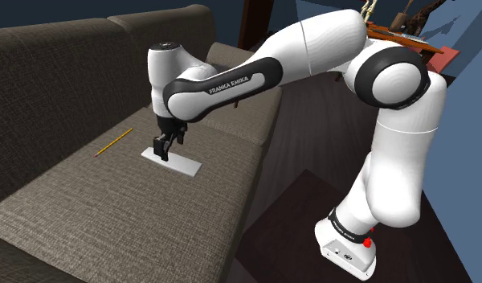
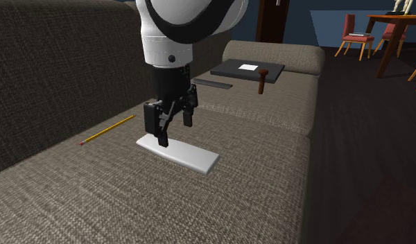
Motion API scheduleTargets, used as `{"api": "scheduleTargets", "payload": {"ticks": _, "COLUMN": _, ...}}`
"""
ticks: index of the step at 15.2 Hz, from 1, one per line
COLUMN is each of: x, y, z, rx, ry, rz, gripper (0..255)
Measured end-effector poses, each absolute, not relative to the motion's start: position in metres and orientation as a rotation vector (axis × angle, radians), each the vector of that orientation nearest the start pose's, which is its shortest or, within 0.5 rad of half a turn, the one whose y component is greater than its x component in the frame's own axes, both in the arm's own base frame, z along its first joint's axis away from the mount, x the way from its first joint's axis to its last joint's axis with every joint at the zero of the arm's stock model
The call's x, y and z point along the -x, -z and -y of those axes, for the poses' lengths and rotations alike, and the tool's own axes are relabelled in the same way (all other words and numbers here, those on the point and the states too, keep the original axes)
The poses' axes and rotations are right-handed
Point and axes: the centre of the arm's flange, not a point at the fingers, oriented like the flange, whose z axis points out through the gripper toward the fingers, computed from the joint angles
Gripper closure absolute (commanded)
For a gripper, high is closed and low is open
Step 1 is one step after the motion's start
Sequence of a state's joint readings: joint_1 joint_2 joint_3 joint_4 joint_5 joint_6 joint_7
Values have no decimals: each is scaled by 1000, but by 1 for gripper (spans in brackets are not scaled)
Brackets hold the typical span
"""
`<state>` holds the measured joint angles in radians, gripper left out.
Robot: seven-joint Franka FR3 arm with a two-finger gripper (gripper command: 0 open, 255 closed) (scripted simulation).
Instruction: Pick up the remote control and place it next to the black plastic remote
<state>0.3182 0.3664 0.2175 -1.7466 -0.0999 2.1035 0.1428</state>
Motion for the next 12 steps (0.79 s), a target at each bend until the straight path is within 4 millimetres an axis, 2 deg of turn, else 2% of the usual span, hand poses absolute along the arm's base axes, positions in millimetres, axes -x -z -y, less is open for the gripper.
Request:
{"api": "scheduleTargets", "payload": {"ticks": 2, "x": -567, "y": -362, "z": -325, "rx": 3073, "ry": 7, "rz": 686, "gripper": 0}}
{"api": "scheduleTargets", "payload": {"ticks": 8, "x": -569, "y": -331, "z": -326, "rx": 3072, "ry": 7, "rz": 691, "gripper": 0}}
{"api": "scheduleTargets", "payload": {"ticks": 12, "x": -568, "y": -328, "z": -326, "rx": 3072, "ry": 7, "rz": 691, "gripper": 0}}
